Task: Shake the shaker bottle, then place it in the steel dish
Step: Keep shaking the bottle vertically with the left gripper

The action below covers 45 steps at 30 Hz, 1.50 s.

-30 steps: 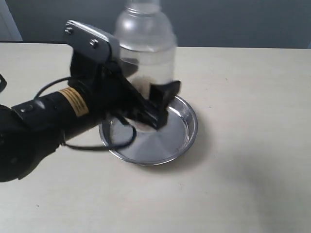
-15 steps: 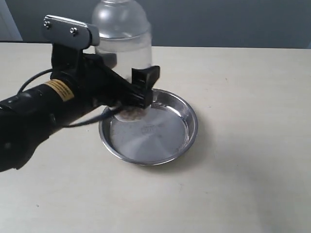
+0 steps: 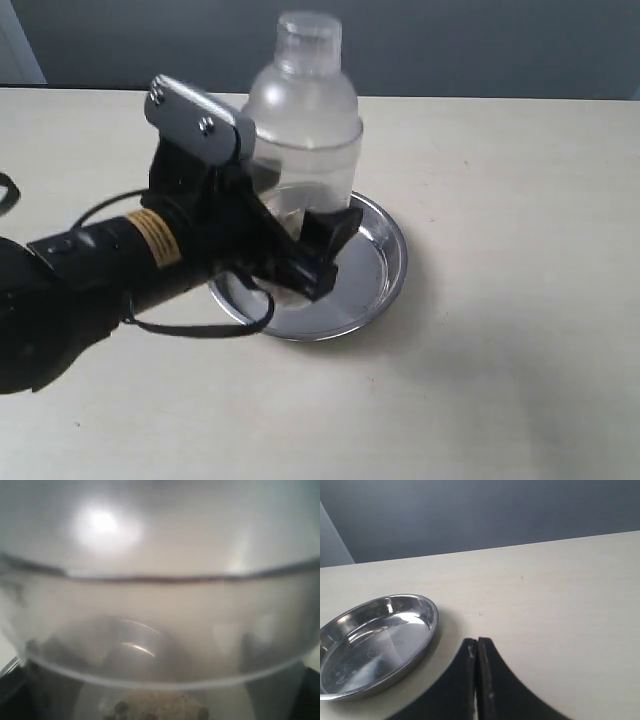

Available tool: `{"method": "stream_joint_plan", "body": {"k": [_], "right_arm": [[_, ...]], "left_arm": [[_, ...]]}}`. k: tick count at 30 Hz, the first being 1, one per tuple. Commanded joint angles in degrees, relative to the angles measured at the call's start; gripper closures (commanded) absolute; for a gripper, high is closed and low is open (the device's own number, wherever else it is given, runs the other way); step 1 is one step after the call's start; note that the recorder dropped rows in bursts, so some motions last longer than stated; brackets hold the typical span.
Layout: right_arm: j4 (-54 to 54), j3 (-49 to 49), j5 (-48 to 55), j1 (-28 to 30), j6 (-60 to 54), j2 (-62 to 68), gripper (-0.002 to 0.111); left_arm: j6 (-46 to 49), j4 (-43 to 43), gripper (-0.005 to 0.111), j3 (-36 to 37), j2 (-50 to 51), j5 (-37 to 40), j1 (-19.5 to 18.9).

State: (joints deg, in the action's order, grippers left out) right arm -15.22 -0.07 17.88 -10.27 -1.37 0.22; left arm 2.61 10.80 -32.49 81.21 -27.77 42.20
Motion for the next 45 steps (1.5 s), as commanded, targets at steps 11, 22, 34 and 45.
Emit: {"method": "stream_joint_plan", "body": {"k": [11,22,34,45], "right_arm": [[0.06,0.07,-0.42,-0.01,-0.12,-0.22,0.109],[0.06,0.07,-0.42,-0.01,-0.12,-0.22,0.109],[0.06,0.07,-0.42,-0.01,-0.12,-0.22,0.109],[0.06,0.07,-0.42,-0.01,-0.12,-0.22,0.109]], "left_arm": [[2.69,4.03,0.107,-0.11,-0.43,-1.1,0.34],[6.1,10.28,0.107,0.55,-1.51,0.87,0.42],[2.26,3.85,0.107,-7.8,-17.18,13.3,-0.45],[1.81,3.14,0.107,-7.48,-17.18,5.64,-0.45]]}}
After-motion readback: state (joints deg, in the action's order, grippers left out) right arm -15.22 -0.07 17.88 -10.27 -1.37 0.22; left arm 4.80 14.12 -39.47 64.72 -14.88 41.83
